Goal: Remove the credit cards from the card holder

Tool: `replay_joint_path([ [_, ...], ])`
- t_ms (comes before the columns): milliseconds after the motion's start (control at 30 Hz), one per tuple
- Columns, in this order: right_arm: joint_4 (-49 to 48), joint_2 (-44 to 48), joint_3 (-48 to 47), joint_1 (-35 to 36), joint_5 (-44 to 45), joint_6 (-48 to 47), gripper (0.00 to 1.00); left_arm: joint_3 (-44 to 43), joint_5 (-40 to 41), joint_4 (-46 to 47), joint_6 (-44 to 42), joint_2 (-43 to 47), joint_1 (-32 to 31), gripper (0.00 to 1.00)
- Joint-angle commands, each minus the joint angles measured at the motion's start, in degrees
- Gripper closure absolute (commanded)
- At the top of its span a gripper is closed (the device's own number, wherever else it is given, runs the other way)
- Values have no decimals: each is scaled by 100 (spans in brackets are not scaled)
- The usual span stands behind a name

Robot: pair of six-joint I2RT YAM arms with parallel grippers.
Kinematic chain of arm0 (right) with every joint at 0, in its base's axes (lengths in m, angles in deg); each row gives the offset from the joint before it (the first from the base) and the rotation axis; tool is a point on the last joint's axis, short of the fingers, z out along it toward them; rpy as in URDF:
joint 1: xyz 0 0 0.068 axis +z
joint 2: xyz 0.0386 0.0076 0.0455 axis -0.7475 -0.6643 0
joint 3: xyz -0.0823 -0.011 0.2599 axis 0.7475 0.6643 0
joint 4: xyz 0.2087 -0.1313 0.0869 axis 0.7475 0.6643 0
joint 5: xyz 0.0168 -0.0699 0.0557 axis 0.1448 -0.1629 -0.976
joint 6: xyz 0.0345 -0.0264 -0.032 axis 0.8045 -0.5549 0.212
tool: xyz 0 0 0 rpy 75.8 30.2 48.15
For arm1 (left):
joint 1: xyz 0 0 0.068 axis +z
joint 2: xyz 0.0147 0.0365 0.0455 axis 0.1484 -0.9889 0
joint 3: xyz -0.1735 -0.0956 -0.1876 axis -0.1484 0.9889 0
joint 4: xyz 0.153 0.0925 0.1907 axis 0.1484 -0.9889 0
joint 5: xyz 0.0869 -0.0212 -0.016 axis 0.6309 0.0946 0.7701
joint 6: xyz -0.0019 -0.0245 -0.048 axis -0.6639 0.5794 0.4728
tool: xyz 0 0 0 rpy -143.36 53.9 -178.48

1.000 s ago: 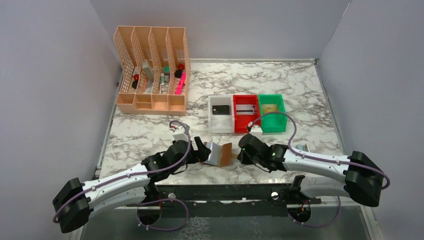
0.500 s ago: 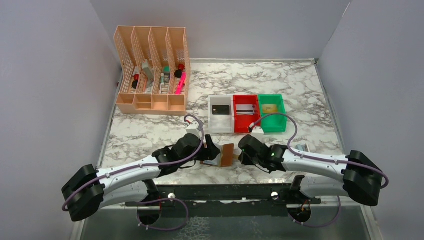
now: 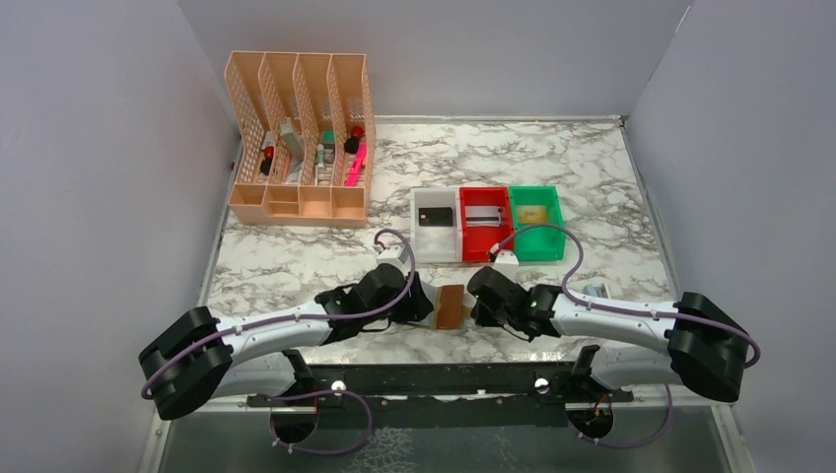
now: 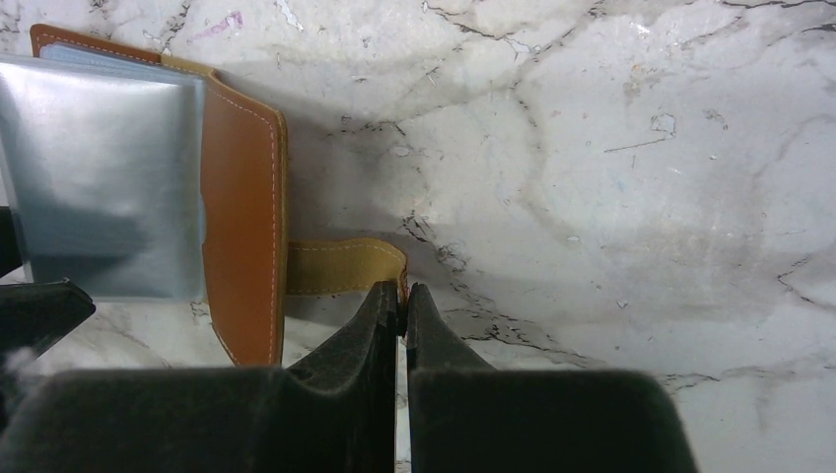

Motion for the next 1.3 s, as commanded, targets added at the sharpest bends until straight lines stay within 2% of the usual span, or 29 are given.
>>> replay_joint_path([
  [0, -48, -44, -90, -34, 154, 52, 94, -268, -442, 475, -142, -104, 19, 50],
  [100, 56, -74, -137, -34, 227, 120, 93, -265, -565, 695, -211, -154, 14, 54],
  [267, 135, -70, -241, -34, 179, 84, 90, -292, -1019, 1166, -328, -395, 20, 55],
  [333, 106, -16, -267, -40, 99, 62, 82, -343, -1204, 1283, -352, -608, 20, 55],
  [467, 52, 196, -292, -51, -1, 72, 78, -522, -1538, 1371, -446, -980, -17, 65],
  [667, 549, 434, -518, -60, 284, 57, 66, -695, -1714, 1405, -599, -1257, -96, 62],
  [767, 680, 573, -658, -65, 342, -93, 64, -720, -1729, 1389, -622, -1372, -119, 61],
  [867, 587, 772, -736, -60, 308, -302, 65, -671, -1723, 1395, -556, -1492, -129, 62],
  [1000, 270, 859, -770, -65, 194, -498, 75, -584, -1689, 1389, -468, -1567, -147, 67],
  [1133, -37, 577, -858, -60, -11, -647, 84, -530, -1686, 1381, -458, -1568, -169, 71],
  [1267, -134, 190, -1048, -68, -98, -764, 87, -497, -1678, 1322, -444, -1582, -182, 75],
])
